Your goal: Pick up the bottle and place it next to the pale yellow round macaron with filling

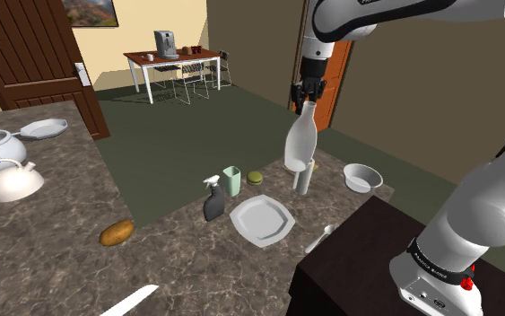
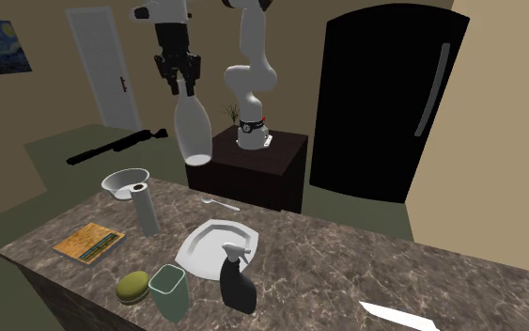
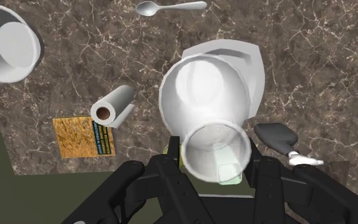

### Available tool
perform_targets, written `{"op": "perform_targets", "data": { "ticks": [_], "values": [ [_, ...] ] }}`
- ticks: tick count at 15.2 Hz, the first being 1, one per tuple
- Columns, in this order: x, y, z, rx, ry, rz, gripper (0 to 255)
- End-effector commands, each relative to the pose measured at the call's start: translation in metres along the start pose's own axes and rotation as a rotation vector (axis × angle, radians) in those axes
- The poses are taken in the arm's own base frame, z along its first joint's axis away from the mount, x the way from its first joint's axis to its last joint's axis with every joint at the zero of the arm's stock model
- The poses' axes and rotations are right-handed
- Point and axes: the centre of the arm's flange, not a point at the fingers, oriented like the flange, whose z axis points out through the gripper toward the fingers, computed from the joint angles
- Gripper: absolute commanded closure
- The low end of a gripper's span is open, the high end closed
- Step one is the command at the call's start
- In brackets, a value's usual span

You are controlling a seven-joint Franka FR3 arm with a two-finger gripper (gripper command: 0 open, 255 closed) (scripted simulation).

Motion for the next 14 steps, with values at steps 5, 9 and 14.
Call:
{"op": "perform_targets", "data": {
  "ticks": [5,9,14],
  "values": [
    [0.053,0.064,-0.004,-0.001,0.001,-0.001,255],
    [0.087,0.105,-0.005,-0.001,0.001,-0.001,255],
    [0.093,0.113,0.016,-0.001,0.001,-0.001,255]
  ]
}}
